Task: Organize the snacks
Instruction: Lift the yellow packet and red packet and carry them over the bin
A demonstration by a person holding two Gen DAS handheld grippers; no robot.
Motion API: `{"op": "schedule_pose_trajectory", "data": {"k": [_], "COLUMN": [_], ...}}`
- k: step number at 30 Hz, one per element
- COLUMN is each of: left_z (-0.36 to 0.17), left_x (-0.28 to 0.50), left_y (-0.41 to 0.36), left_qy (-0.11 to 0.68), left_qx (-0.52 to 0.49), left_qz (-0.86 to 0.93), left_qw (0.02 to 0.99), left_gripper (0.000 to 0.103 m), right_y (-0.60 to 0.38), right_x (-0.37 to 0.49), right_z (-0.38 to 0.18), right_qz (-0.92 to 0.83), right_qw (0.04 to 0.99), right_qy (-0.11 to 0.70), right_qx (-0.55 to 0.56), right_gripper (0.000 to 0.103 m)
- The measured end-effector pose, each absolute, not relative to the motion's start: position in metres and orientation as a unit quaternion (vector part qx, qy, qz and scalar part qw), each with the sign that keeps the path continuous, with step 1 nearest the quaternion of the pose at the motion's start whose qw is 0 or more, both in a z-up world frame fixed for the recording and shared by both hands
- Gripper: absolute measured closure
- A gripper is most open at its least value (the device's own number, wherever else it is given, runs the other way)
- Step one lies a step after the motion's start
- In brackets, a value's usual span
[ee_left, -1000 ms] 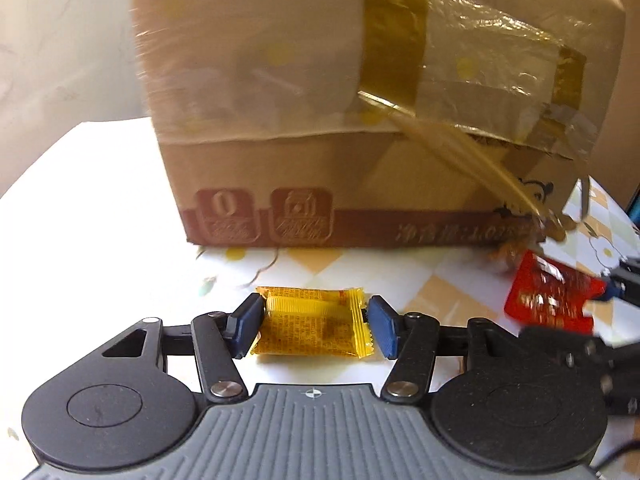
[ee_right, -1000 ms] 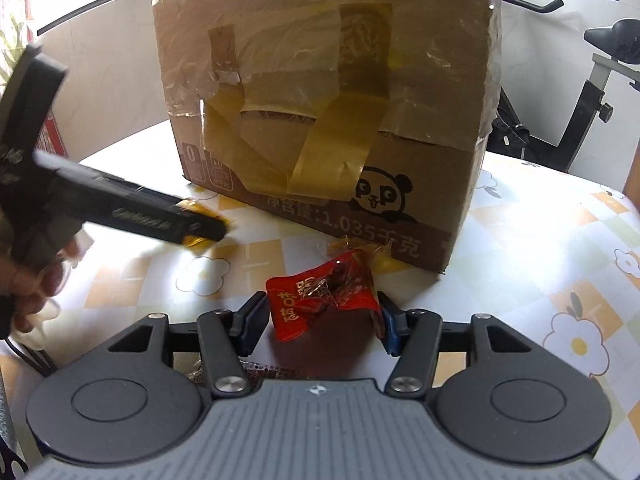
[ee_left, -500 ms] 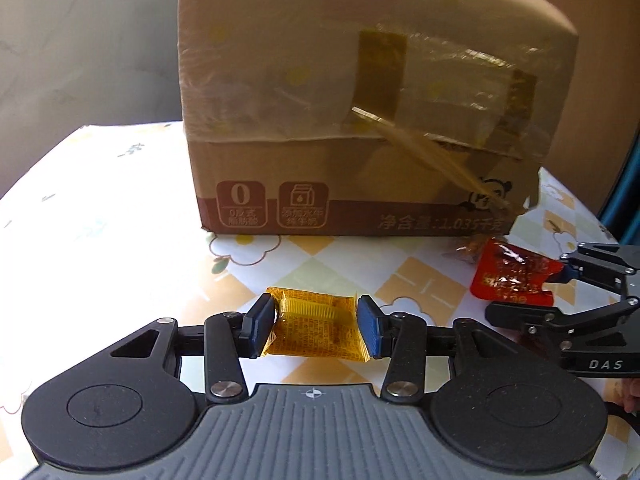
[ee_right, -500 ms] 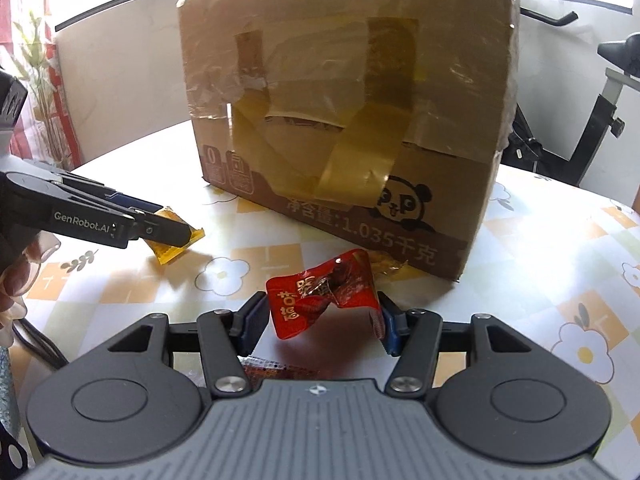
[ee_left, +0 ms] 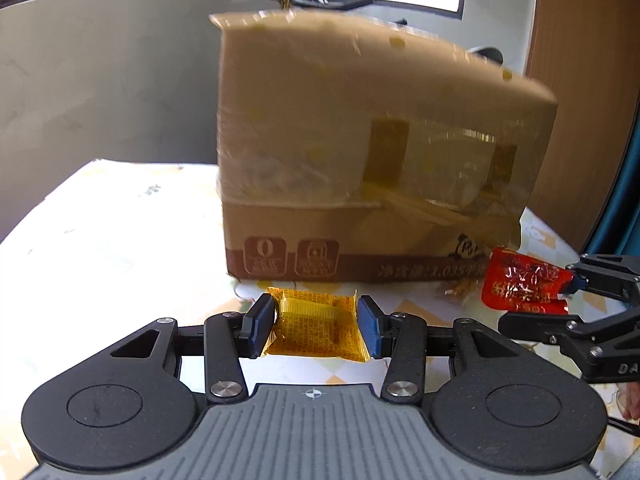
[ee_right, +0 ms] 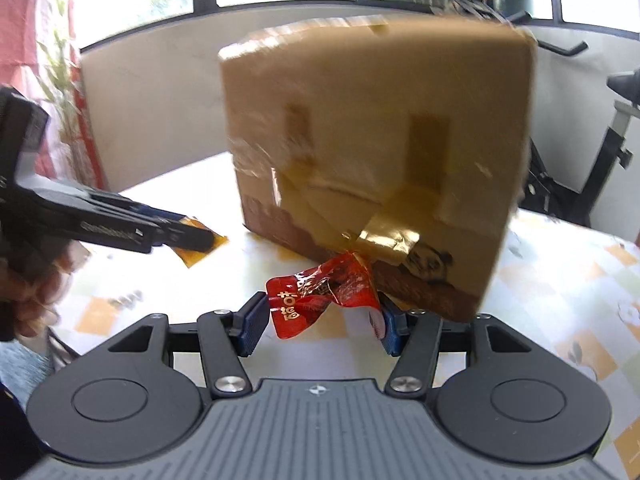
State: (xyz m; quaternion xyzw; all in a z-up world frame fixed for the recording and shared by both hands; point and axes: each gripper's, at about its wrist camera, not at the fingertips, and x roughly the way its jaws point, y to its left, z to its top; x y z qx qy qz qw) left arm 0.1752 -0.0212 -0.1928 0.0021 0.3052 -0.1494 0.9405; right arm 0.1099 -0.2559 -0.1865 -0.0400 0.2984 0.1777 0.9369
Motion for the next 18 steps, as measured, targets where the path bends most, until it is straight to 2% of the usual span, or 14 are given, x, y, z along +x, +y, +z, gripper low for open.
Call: {"op": "schedule_pose_trajectory", "data": {"k": [9, 18], "left_z": [-0.138, -0.051], "left_x": [0.176, 0.217], "left_y": [0.009, 0.001], "left_qy": [0.250, 0.146], "left_qx": [-0.018, -0.042], "left_qz": [-0.160, -0.190], "left_qw": [0.955, 0.970], "left_gripper": [0.055, 0.053], "right_y": [-0.223, -0.231], "right_x": [0.115, 0.186], "right_z": [-0.127, -0.053], "right_qz": [0.234, 0.203], "right_qw": [0.942, 0.962], "right_qy": [0.237, 0.177], "right_qx": [-0.033, -0.040], "right_gripper": [0.045, 0.045]}}
